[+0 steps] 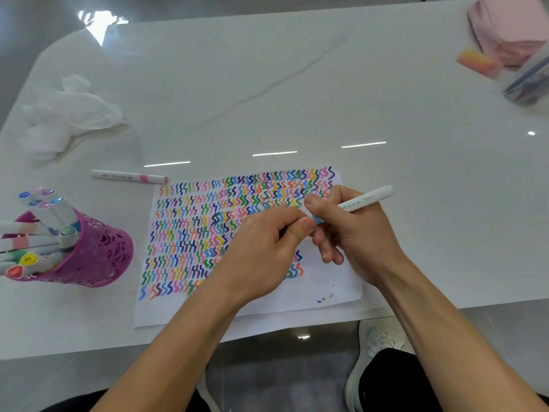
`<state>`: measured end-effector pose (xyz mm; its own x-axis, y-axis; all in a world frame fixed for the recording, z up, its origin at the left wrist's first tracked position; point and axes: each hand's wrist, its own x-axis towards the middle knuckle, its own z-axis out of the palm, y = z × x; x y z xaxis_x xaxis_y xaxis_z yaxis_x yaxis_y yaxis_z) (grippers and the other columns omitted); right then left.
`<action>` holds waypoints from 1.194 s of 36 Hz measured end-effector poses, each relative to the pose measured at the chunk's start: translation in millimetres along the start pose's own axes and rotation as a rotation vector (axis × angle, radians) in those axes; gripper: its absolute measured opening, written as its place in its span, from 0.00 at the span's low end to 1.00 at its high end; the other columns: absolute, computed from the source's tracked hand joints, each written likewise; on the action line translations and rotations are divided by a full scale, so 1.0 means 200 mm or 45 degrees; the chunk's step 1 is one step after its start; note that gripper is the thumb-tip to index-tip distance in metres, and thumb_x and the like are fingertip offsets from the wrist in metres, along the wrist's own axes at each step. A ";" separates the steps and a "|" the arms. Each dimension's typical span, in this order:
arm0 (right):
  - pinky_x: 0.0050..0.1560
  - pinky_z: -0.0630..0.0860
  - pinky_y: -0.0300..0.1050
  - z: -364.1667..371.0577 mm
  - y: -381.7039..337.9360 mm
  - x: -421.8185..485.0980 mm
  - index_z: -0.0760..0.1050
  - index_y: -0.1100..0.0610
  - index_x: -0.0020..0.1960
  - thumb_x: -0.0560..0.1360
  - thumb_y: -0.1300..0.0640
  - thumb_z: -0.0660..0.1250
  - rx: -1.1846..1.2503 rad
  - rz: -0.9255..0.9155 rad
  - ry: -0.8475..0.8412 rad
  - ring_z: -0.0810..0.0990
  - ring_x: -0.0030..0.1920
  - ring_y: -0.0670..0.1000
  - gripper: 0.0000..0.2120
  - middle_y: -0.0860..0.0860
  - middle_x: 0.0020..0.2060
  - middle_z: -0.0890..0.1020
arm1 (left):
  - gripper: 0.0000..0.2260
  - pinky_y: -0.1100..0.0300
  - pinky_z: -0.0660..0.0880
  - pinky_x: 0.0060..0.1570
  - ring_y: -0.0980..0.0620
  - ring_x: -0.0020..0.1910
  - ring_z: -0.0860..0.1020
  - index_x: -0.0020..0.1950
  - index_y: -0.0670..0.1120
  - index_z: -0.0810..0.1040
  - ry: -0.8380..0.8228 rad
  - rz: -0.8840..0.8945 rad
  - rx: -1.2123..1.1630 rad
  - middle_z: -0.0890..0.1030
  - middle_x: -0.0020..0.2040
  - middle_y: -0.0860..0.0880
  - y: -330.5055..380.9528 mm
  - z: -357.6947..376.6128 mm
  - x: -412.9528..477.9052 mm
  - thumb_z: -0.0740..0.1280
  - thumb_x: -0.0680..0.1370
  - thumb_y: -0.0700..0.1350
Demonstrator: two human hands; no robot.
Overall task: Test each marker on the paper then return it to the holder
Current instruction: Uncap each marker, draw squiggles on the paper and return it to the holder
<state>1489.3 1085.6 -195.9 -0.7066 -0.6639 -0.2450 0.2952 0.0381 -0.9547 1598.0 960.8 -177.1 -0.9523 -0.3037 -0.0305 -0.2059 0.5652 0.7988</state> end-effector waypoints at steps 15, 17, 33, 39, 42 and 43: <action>0.19 0.71 0.39 0.04 0.05 -0.02 0.73 0.57 0.34 0.83 0.61 0.67 0.084 -0.038 0.093 0.78 0.19 0.56 0.18 0.61 0.26 0.81 | 0.16 0.70 0.66 0.30 0.60 0.28 0.71 0.36 0.57 0.76 -0.031 -0.091 -0.118 0.74 0.28 0.60 0.00 -0.01 0.01 0.63 0.83 0.47; 0.19 0.72 0.39 0.04 0.05 -0.02 0.72 0.60 0.36 0.83 0.60 0.66 0.061 -0.045 0.089 0.78 0.19 0.57 0.17 0.61 0.26 0.81 | 0.16 0.70 0.66 0.29 0.60 0.27 0.70 0.35 0.56 0.77 -0.054 -0.123 -0.174 0.74 0.28 0.58 0.00 -0.02 0.01 0.63 0.83 0.47; 0.19 0.72 0.40 0.07 0.04 -0.03 0.69 0.58 0.34 0.83 0.61 0.65 -0.004 -0.118 0.188 0.78 0.18 0.59 0.18 0.60 0.24 0.80 | 0.15 0.68 0.70 0.31 0.59 0.29 0.73 0.37 0.53 0.79 -0.122 -0.175 -0.212 0.76 0.28 0.54 0.00 -0.03 0.01 0.62 0.84 0.48; 0.20 0.72 0.40 0.07 0.04 -0.02 0.74 0.48 0.31 0.82 0.55 0.68 0.031 -0.090 0.185 0.78 0.19 0.58 0.20 0.59 0.24 0.80 | 0.14 0.69 0.68 0.31 0.59 0.29 0.73 0.38 0.56 0.77 -0.032 -0.080 -0.125 0.76 0.29 0.56 -0.02 0.00 0.01 0.62 0.84 0.47; 0.20 0.70 0.40 0.05 0.04 -0.02 0.75 0.57 0.38 0.79 0.48 0.73 0.031 -0.043 0.082 0.77 0.19 0.58 0.17 0.60 0.25 0.79 | 0.12 0.71 0.67 0.31 0.60 0.30 0.73 0.42 0.53 0.79 0.016 -0.048 -0.067 0.73 0.29 0.58 -0.02 0.01 0.01 0.63 0.83 0.47; 0.19 0.69 0.39 0.05 0.05 -0.02 0.75 0.59 0.39 0.78 0.46 0.74 0.017 -0.031 0.066 0.76 0.18 0.57 0.19 0.59 0.24 0.79 | 0.11 0.72 0.66 0.31 0.60 0.30 0.73 0.43 0.50 0.81 0.024 -0.041 -0.055 0.73 0.28 0.59 -0.02 0.01 0.01 0.63 0.83 0.47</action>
<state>1502.2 1080.7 -201.9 -0.7457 -0.6252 -0.2305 0.2858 0.0124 -0.9582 1597.2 960.6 -181.9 -0.9407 -0.3361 -0.0458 -0.2262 0.5210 0.8230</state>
